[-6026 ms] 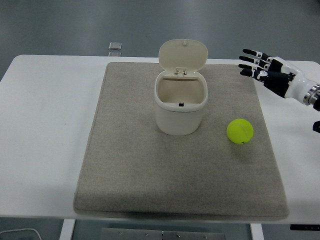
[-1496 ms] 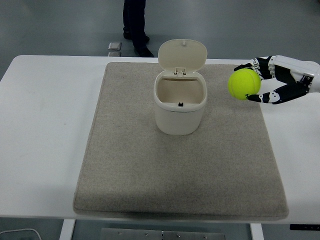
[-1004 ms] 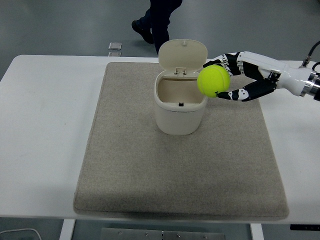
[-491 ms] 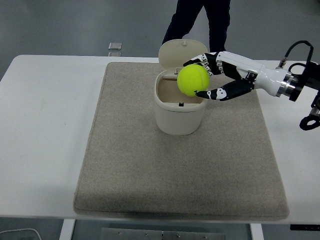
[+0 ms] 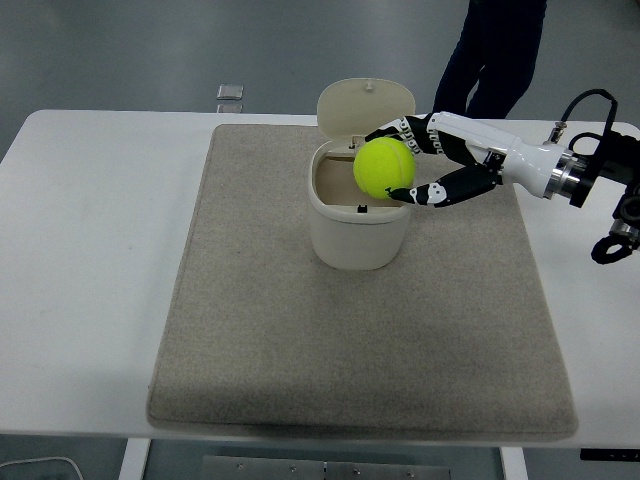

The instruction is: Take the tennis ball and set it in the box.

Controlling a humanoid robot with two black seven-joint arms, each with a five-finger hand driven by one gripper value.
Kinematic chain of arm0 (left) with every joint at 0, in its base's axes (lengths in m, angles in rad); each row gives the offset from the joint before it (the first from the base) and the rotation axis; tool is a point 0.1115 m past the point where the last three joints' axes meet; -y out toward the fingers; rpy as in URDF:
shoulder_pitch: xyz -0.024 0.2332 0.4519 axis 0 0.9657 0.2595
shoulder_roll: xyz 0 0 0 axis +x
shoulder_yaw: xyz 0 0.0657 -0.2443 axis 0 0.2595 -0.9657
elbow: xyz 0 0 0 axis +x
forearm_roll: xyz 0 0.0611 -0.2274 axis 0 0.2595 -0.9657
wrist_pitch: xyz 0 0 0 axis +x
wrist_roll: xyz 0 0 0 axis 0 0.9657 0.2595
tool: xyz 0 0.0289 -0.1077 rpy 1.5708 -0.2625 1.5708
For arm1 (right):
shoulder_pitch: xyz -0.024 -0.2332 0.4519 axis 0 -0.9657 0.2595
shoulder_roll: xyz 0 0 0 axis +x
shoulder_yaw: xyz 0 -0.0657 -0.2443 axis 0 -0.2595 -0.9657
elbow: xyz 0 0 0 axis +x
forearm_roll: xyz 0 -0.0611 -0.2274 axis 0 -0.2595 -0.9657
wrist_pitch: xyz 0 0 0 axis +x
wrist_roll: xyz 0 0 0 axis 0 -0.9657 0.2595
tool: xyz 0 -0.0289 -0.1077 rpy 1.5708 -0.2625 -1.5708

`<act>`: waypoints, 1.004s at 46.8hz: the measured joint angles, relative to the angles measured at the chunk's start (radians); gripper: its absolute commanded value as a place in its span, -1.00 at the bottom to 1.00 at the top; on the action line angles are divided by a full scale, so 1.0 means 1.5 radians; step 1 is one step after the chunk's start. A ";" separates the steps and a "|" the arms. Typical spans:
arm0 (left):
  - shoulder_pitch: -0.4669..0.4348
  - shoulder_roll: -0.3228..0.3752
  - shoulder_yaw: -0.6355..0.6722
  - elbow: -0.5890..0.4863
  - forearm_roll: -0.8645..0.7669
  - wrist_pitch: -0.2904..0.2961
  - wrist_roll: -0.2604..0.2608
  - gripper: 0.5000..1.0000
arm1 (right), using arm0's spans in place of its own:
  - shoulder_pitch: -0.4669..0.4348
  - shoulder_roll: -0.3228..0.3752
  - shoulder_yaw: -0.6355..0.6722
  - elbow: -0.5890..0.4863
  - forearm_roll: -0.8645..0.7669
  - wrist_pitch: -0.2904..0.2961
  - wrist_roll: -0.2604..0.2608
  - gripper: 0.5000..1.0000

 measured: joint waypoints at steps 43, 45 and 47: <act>0.000 0.000 0.000 0.000 0.000 0.000 0.000 0.97 | 0.001 -0.075 0.004 0.010 0.129 0.138 0.001 0.60; 0.001 0.000 0.000 0.000 0.000 0.000 0.000 0.97 | -0.001 -0.086 0.004 0.010 0.157 0.149 0.000 0.60; 0.001 0.000 0.000 0.000 0.000 0.000 0.000 0.97 | -0.004 -0.096 0.001 0.010 0.186 0.160 0.000 0.60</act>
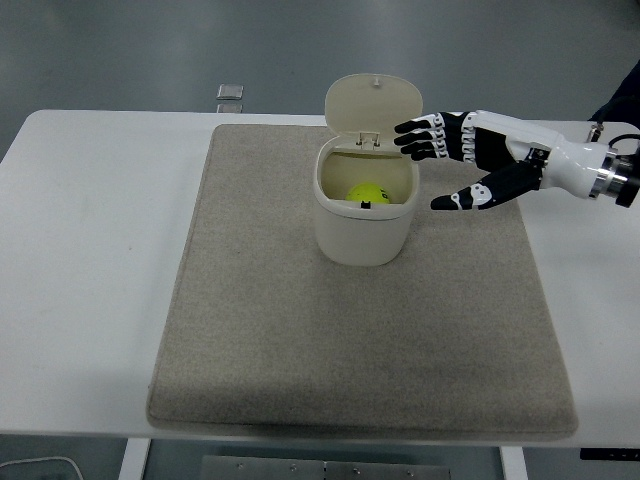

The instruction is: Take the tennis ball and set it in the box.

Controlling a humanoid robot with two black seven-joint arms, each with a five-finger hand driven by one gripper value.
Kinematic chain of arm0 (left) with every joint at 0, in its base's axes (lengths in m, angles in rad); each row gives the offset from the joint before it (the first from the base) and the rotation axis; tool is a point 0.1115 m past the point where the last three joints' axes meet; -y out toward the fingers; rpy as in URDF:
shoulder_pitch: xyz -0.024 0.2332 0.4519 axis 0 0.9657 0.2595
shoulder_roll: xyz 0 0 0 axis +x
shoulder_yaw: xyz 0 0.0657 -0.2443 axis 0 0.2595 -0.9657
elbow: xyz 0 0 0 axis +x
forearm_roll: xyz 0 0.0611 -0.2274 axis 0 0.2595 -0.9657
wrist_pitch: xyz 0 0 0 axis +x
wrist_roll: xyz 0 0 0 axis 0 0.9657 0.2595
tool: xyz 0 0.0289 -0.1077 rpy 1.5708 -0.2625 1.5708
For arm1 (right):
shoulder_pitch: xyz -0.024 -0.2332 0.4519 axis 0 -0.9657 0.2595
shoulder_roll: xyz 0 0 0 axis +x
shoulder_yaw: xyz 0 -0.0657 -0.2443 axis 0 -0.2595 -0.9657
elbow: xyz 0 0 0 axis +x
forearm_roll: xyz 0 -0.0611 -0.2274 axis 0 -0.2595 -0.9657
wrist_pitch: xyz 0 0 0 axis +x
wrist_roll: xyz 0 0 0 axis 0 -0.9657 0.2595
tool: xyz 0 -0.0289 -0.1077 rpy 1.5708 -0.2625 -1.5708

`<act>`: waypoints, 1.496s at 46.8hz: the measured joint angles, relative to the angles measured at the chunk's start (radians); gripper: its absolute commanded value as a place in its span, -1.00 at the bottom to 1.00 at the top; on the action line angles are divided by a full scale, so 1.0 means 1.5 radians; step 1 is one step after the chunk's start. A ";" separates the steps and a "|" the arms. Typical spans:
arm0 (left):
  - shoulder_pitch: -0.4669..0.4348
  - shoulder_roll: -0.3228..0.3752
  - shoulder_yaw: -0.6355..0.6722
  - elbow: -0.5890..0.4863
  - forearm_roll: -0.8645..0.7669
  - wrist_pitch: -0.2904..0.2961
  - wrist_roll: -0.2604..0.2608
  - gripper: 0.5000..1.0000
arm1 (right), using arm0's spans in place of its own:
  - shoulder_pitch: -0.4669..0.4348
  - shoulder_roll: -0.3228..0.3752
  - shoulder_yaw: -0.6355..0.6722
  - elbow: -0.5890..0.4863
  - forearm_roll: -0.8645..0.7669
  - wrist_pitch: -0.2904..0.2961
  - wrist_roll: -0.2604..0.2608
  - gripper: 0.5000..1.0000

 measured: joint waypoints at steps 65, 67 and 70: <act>-0.001 0.000 0.000 0.000 0.000 0.000 0.000 0.97 | -0.080 0.107 0.006 -0.236 0.587 -0.098 -0.164 0.59; -0.001 0.000 0.000 0.000 0.000 0.000 0.000 0.97 | -0.079 0.107 0.007 -0.236 0.587 -0.101 -0.165 0.59; -0.001 0.000 0.000 0.000 0.000 0.000 0.000 0.97 | -0.078 0.107 0.007 -0.236 0.587 -0.105 -0.165 0.60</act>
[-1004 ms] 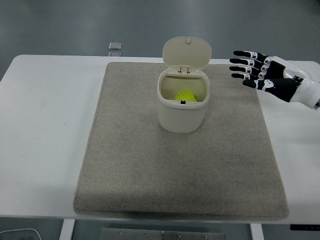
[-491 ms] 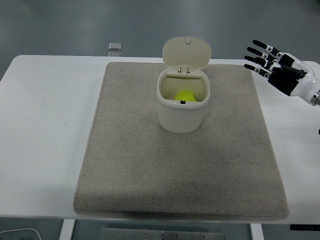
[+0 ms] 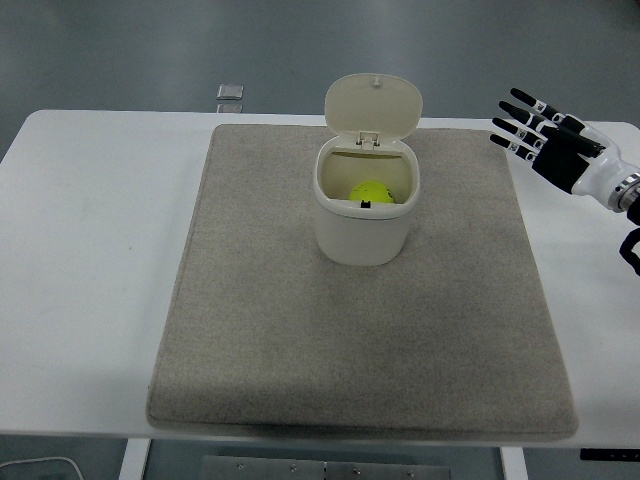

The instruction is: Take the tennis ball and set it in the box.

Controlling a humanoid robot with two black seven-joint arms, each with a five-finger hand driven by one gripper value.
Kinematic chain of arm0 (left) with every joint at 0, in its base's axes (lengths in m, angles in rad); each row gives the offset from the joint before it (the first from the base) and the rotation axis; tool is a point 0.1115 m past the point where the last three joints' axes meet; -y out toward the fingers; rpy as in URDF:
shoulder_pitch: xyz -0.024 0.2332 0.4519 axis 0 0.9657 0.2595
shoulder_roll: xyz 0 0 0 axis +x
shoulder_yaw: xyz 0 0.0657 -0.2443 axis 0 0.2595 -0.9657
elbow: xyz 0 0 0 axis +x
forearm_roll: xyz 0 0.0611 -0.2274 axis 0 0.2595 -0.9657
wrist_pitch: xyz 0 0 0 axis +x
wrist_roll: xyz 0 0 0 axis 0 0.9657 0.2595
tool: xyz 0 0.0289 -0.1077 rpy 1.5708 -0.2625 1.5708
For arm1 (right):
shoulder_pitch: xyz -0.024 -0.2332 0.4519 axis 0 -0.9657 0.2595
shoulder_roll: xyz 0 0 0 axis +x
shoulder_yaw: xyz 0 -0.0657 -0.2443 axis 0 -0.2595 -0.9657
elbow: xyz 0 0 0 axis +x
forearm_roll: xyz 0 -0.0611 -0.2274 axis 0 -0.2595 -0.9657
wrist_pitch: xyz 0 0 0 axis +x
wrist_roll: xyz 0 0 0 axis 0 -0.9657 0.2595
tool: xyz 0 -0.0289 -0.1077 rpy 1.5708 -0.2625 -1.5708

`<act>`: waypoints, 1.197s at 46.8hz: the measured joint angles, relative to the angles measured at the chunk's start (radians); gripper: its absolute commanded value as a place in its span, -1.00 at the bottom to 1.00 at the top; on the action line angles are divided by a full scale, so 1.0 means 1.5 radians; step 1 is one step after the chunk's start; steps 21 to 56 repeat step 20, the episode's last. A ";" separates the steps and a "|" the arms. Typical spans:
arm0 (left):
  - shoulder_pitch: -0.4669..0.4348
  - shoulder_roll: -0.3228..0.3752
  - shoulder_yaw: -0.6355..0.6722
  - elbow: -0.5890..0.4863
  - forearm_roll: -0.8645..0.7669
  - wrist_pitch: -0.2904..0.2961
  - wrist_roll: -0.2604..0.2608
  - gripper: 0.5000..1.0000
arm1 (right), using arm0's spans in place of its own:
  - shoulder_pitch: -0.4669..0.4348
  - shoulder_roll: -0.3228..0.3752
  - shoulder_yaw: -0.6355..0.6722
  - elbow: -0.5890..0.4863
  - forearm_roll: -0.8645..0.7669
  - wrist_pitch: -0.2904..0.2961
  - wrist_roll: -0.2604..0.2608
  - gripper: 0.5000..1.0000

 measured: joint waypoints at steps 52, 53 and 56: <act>0.000 0.000 0.000 0.000 0.000 0.000 0.000 0.97 | 0.001 -0.008 0.000 0.000 -0.025 0.026 0.006 0.66; 0.000 0.000 0.000 0.000 0.000 0.000 0.000 0.97 | 0.001 -0.008 0.000 0.000 -0.025 0.026 0.006 0.66; 0.000 0.000 0.000 0.000 0.000 0.000 0.000 0.97 | 0.001 -0.008 0.000 0.000 -0.025 0.026 0.006 0.66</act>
